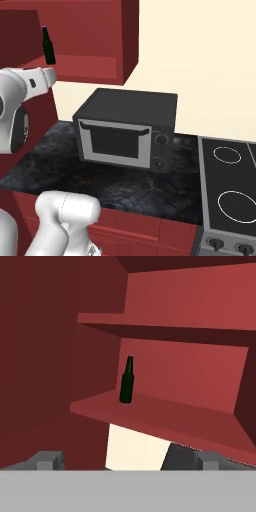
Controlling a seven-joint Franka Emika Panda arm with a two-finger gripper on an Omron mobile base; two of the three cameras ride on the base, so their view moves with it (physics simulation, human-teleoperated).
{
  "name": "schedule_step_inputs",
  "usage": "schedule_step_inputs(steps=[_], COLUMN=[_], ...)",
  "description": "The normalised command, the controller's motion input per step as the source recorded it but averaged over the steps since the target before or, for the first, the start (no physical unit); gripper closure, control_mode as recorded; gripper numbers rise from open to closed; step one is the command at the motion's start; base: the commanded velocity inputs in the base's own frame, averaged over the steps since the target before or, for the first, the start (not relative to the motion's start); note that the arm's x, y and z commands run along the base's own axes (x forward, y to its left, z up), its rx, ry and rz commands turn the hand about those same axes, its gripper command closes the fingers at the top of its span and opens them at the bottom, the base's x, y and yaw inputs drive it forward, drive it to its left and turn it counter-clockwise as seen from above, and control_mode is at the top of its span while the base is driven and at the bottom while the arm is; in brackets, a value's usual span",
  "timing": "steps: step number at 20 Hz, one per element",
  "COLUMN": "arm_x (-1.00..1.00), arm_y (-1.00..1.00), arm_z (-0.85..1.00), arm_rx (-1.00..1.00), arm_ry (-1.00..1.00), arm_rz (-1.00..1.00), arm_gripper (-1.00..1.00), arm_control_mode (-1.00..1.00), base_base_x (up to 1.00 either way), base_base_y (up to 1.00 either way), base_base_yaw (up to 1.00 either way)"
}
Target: Get the candle and the beer from the cabinet and move them to the dining counter.
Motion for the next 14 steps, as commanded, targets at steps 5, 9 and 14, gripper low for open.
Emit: schedule_step_inputs(steps=[5, 9, 14], arm_x=[0.26, 0.27, 0.17], arm_y=[0.17, 0.09, 0.03], arm_z=[0.16, 0.13, 0.02], arm_rx=[0.0, 0.0, 0.0], arm_ry=[0.0, 0.0, -0.02], arm_rz=[0.0, 0.0, 0.0], arm_gripper=[-1.0, -1.0, -1.0], arm_control_mode=[-1.0, -1.0, -1.0], base_base_x=[0.0, 0.0, 0.0], base_base_y=[0.0, 0.0, 0.0], base_base_yaw=[0.0, 0.0, 0.0])
